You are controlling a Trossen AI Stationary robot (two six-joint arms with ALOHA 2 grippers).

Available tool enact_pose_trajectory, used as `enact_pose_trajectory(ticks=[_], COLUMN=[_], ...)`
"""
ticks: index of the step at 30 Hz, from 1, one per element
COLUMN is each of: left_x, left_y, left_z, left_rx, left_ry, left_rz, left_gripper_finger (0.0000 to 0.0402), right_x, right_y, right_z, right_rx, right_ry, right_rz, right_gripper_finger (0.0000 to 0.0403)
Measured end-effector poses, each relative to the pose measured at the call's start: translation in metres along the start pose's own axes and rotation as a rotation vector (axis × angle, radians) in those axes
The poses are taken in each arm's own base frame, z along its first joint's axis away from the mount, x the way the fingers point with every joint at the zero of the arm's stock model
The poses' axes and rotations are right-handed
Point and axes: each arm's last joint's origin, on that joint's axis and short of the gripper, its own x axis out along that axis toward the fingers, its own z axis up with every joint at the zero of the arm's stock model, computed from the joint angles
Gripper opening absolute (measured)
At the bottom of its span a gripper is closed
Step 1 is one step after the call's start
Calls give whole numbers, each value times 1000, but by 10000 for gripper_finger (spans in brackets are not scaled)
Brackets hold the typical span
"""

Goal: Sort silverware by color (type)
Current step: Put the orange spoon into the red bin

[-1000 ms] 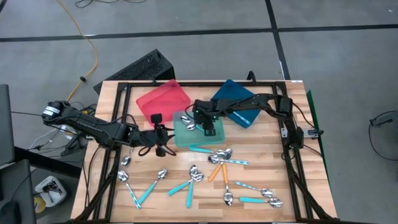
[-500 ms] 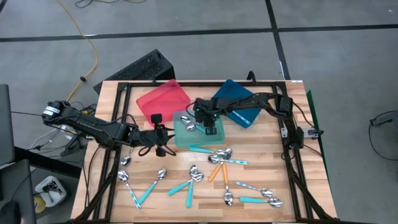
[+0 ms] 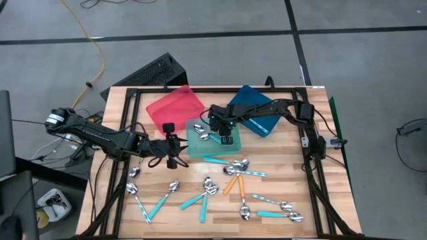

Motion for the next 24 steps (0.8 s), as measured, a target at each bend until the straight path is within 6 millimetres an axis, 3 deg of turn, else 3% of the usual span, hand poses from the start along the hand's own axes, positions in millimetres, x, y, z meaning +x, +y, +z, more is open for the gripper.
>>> enact_pose_trajectory(ticks=[14, 24], left_x=[0, 0], left_y=[0, 0], left_z=[0, 0], left_rx=[0, -2], left_ry=[-1, -1], left_rz=[0, 0], left_gripper_finger=[94, 94], right_x=[1, -2], right_y=[-1, -2], right_z=[-3, -1], right_rx=[-1, 12], right_ry=[0, -7], right_rz=[12, -8], right_gripper_finger=[117, 45])
